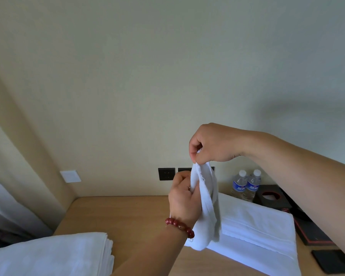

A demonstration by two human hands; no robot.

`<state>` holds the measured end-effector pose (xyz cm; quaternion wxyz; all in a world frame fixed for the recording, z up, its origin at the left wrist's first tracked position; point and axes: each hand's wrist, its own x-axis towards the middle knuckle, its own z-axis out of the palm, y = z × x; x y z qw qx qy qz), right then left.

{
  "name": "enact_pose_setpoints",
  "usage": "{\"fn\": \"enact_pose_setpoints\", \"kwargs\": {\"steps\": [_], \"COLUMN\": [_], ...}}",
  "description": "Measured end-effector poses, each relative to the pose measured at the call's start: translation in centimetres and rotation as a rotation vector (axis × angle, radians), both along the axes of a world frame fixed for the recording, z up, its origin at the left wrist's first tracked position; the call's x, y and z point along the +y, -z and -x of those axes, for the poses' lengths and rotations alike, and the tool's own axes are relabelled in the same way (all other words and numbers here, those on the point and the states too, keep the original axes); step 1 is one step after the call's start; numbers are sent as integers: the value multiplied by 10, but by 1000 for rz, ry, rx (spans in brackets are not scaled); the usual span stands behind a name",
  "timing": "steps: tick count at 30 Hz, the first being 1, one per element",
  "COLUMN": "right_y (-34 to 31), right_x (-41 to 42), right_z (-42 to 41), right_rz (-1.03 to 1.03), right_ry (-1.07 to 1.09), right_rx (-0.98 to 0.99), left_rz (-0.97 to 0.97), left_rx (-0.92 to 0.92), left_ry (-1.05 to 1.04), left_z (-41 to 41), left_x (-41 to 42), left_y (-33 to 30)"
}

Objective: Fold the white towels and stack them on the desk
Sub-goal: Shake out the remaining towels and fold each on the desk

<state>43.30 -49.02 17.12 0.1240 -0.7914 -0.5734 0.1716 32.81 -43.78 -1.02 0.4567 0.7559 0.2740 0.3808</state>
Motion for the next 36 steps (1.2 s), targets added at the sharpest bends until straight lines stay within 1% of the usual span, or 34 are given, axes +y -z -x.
{"fn": "enact_pose_setpoints", "kwargs": {"steps": [2, 3, 6, 11, 14, 16, 21, 24, 28, 31, 32, 33, 36], "right_y": [2, 2, 2, 4, 5, 6, -1, -2, -1, 2, 2, 2, 1], "right_x": [0, 0, 0, 1, 1, 0, -3, -1, 0, 0, 1, 1, 2], "right_z": [1, 1, 1, 0, 1, 0, -8, -9, -11, -14, -15, -16, -18], "right_rz": [6, 4, 1, 15, 13, 15, -49, -43, -52, -45, -51, -59, -68], "right_ry": [5, 11, 17, 22, 26, 33, 82, 85, 87, 104, 115, 125, 140], "right_rx": [4, 8, 3, 5, 11, 7, -4, -22, -15, -6, -1, 6, 18], "left_rz": [-24, 15, 215, 239, 328, 353, 313, 409, 425, 487, 537, 621, 932], "left_rx": [-22, -33, -47, 57, 14, 5, 192, 217, 276, 331, 329, 291, 82], "left_ry": [38, 28, -32, 61, 56, 47, 81, 188, 308, 468, 544, 631, 834], "left_z": [-1, -1, -1, -2, -2, -1, 8, 11, 19, 29, 33, 37, 48], "left_x": [0, 1, 7, 11, 12, 15, 23, 25, 31, 36, 36, 36, 36], "left_y": [-1, -3, -11, -17, -18, -13, 3, 8, 13, 19, 20, 22, 29]}}
